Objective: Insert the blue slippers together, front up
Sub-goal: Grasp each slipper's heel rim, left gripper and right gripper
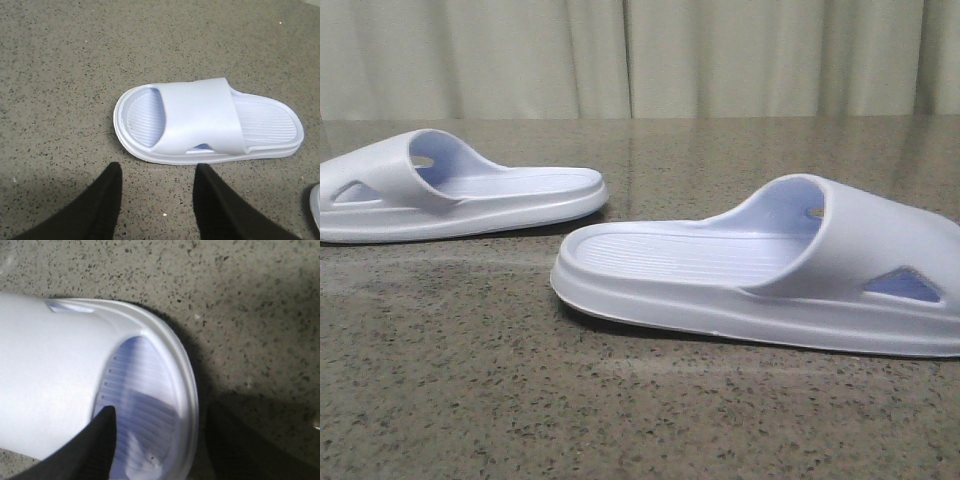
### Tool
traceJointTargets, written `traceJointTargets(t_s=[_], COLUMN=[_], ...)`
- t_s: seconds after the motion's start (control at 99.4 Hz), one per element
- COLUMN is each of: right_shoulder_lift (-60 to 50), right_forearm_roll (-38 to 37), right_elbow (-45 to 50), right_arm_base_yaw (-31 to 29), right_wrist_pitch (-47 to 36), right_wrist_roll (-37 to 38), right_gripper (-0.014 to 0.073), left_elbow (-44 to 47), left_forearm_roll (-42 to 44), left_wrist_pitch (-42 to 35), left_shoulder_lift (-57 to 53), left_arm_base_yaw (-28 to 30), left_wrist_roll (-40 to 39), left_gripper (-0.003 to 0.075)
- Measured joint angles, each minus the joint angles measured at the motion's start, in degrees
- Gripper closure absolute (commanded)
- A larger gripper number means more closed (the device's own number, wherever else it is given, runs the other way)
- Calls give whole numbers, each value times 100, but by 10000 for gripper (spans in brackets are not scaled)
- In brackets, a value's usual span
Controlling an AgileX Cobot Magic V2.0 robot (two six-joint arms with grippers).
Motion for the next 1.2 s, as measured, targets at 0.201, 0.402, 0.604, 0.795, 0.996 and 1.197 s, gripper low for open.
traceJointTargets(t_s=[0.201,0.402,0.604,0.795,0.996,1.197], right_shoulder_lift=[122,122,122,122,122,122], right_forearm_roll=[181,193,289,303,311,316], right_elbow=[0,0,-11,-11,-11,-11], right_arm_base_yaw=[0,0,-11,-11,-11,-11], right_wrist_pitch=[34,112,154,143,98,99], right_wrist_roll=[-201,-303,-340,-373,-373,-376], right_gripper=[254,456,701,700,701,701], left_elbow=[0,0,0,0,-13,-314], left_forearm_roll=[0,0,0,-93,-702,-1396], left_wrist_pitch=[19,19,27,27,27,42], left_shoulder_lift=[0,0,0,273,1122,1833], left_arm_base_yaw=[0,0,0,0,0,230], left_wrist_roll=[0,13,16,36,428,976], left_gripper=[428,428,428,428,428,428])
